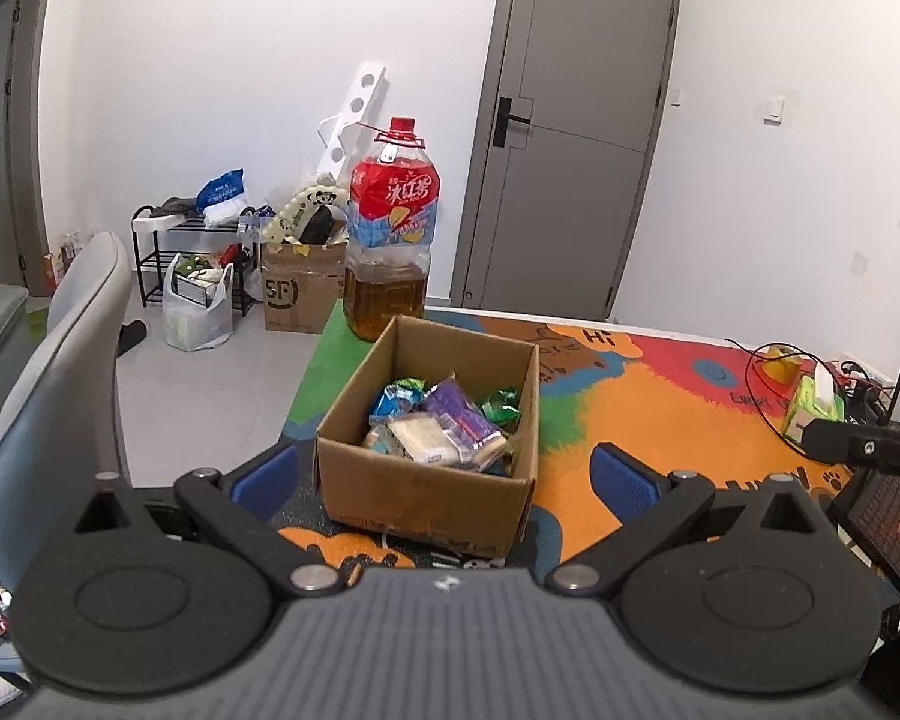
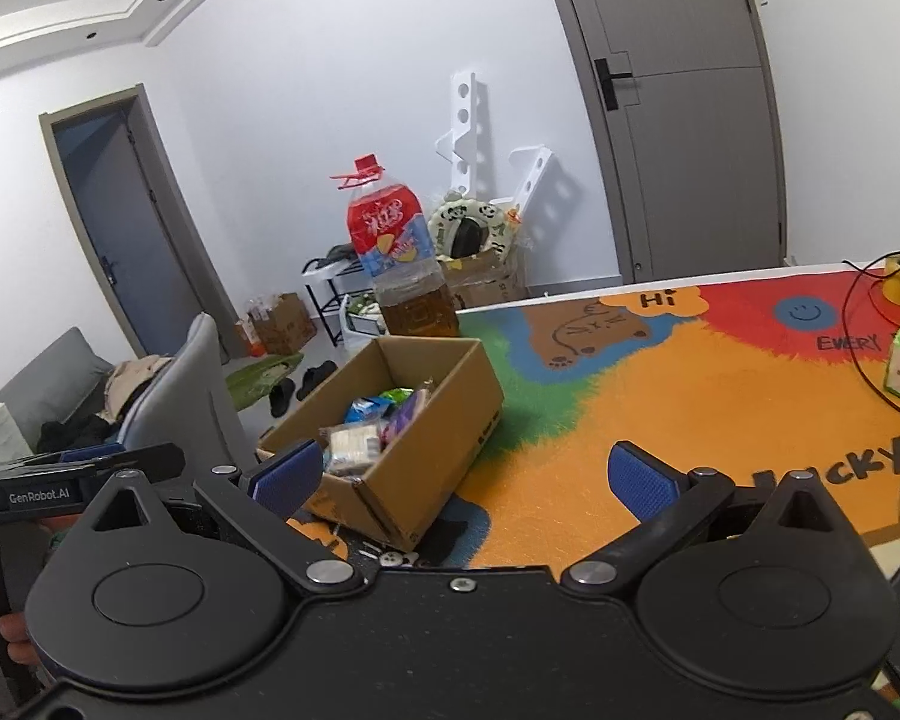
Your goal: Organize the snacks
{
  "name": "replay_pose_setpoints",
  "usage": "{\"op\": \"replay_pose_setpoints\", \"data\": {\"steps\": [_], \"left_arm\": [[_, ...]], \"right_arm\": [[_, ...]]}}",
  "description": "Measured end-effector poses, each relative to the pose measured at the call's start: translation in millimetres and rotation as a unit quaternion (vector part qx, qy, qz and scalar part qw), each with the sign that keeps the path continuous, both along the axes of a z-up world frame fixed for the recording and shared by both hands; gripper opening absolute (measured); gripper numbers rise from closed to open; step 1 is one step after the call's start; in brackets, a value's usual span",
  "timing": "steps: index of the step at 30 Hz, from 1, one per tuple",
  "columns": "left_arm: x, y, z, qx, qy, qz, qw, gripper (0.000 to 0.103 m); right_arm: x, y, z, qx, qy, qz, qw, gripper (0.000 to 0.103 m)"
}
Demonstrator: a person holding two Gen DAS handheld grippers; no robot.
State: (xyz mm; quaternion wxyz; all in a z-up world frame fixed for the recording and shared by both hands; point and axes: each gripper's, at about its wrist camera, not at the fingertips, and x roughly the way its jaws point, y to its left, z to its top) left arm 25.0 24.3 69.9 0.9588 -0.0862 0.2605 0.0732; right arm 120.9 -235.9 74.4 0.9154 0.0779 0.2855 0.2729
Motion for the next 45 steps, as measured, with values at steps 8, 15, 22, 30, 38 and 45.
{"op": "replay_pose_setpoints", "data": {"steps": [8,15,22,30,38,45], "left_arm": [[-1.4,-1.3,-8.5,-0.001,0.012,-0.008,0.9999,0.103],[-5.2,-0.5,-7.5,-0.002,0.008,-0.004,1.0000,0.103],[-4.6,-0.6,-8.4,-0.002,0.009,-0.003,1.0000,0.103],[-4.1,-0.9,-9.6,-0.001,0.012,-0.006,0.9999,0.103],[-2.5,-0.1,-10.9,-0.002,0.015,-0.005,0.9999,0.103],[-2.8,0.0,-11.9,-0.001,0.016,-0.009,0.9998,0.103]], "right_arm": [[-4.7,-2.0,-1.4,-0.008,-0.001,-0.004,1.000,0.103],[-5.1,-1.0,-5.9,-0.016,0.007,-0.002,1.000,0.103],[-7.0,0.2,-7.5,-0.019,0.009,0.004,1.000,0.103],[-6.2,1.9,-7.4,-0.020,0.011,0.008,1.000,0.103],[-5.7,2.1,-7.8,-0.021,0.013,0.007,1.000,0.103],[-6.2,2.3,-7.1,-0.020,0.015,0.005,1.000,0.103]]}}
